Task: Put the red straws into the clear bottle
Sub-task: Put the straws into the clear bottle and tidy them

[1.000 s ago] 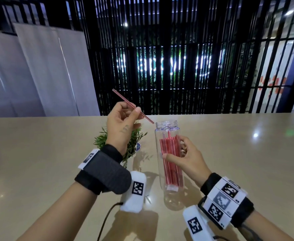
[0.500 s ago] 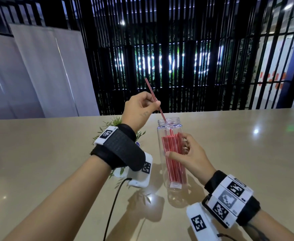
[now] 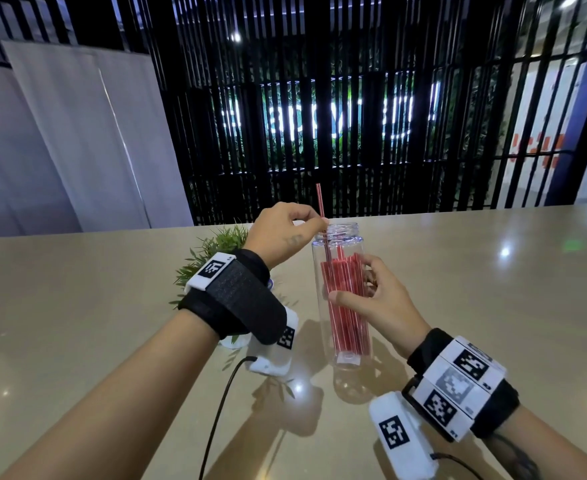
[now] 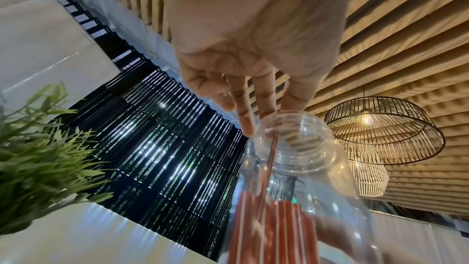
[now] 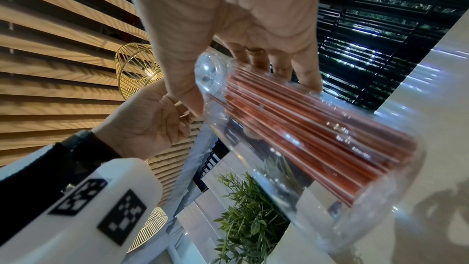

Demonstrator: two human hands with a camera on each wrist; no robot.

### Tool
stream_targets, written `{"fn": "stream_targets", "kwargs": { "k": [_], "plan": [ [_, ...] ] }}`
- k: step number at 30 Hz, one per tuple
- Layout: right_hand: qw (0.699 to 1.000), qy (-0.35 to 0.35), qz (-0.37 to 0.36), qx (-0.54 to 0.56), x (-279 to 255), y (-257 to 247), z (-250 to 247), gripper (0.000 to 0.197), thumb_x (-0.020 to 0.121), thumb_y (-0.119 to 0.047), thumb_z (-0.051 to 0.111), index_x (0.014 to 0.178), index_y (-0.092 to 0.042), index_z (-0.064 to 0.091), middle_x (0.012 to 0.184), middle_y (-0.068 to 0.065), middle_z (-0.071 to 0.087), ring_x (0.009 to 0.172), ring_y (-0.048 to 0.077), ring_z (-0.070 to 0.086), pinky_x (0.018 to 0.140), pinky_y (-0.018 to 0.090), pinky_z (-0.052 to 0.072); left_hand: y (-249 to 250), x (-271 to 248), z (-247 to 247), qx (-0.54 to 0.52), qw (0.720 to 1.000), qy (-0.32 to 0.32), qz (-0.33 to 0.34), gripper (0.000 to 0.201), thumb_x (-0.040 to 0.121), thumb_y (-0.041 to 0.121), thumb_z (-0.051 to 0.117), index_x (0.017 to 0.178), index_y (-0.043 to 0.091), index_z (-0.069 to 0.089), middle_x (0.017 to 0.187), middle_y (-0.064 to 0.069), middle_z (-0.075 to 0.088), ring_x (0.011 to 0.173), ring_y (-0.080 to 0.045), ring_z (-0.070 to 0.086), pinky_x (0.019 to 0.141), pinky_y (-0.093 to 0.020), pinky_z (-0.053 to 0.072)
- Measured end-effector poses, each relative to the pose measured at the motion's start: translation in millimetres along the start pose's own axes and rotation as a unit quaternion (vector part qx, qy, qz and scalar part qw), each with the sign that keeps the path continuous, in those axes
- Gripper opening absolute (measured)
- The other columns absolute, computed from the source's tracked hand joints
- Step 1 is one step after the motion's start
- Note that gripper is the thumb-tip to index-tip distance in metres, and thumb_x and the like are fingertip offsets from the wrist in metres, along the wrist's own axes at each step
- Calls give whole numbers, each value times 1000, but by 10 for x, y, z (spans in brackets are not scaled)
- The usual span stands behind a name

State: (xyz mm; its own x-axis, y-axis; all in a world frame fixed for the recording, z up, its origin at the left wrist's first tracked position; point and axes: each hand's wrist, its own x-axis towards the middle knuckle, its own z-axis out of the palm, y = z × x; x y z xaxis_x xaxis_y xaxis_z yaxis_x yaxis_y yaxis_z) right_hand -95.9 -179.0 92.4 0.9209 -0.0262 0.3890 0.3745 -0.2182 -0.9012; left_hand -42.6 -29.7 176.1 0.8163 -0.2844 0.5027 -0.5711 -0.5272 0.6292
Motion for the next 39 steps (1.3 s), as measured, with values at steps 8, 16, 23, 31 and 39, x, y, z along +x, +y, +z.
{"fn": "stream_targets", "kwargs": {
  "k": [8, 16, 23, 31, 39],
  "plan": [
    [1000, -1, 4, 15, 5, -27, 19, 48, 73, -17, 72, 109, -30, 43, 99, -10, 59, 92, 6, 58, 73, 17, 43, 49, -67, -35, -85, 996, -1, -41, 32, 85, 43, 52, 101, 20, 67, 102, 1, 68, 94, -7, 58, 84, -29, 44],
    [999, 12, 22, 31, 7, -18, 7, 49, 72, -22, 72, 113, -29, 46, 108, -4, 59, 104, 18, 57, 88, 36, 49, -181, -482, 77, -131, 989, -21, -64, 52, 87, 47, 39, 134, 27, 34, 127, -5, 50, 114, -19, 51, 95, -36, 44],
    [999, 23, 6, 40, 2, 2, 80, 72, 50, -47, 72, 116, -32, 47, 119, 4, 53, 112, 23, 53, 96, 50, 47, -439, -854, 321, -156, 984, -70, -52, 50, 83, 38, 57, 129, 40, 37, 110, 15, 56, 103, -8, 57, 78, -16, 49],
    [1000, -14, 20, -13, -41, 125, 138, 86, 63, -41, 77, 136, -27, 32, 131, 1, 50, 120, 17, 49, 104, 39, 39, -560, -923, 445, -164, 986, 3, -31, 50, 81, 22, 62, 128, 26, 44, 105, 15, 56, 92, 9, 56, 70, 0, 43],
    [998, -34, 44, -18, -32, 327, 206, 50, 83, -7, 58, 117, -41, 43, 132, 1, 46, 126, 22, 44, 111, 47, 33, -843, -848, 530, -177, 981, 8, -75, 54, 79, 11, 65, 128, 22, 46, 104, 5, 49, 85, 0, 55, 78, -15, 50]
  ]
}}
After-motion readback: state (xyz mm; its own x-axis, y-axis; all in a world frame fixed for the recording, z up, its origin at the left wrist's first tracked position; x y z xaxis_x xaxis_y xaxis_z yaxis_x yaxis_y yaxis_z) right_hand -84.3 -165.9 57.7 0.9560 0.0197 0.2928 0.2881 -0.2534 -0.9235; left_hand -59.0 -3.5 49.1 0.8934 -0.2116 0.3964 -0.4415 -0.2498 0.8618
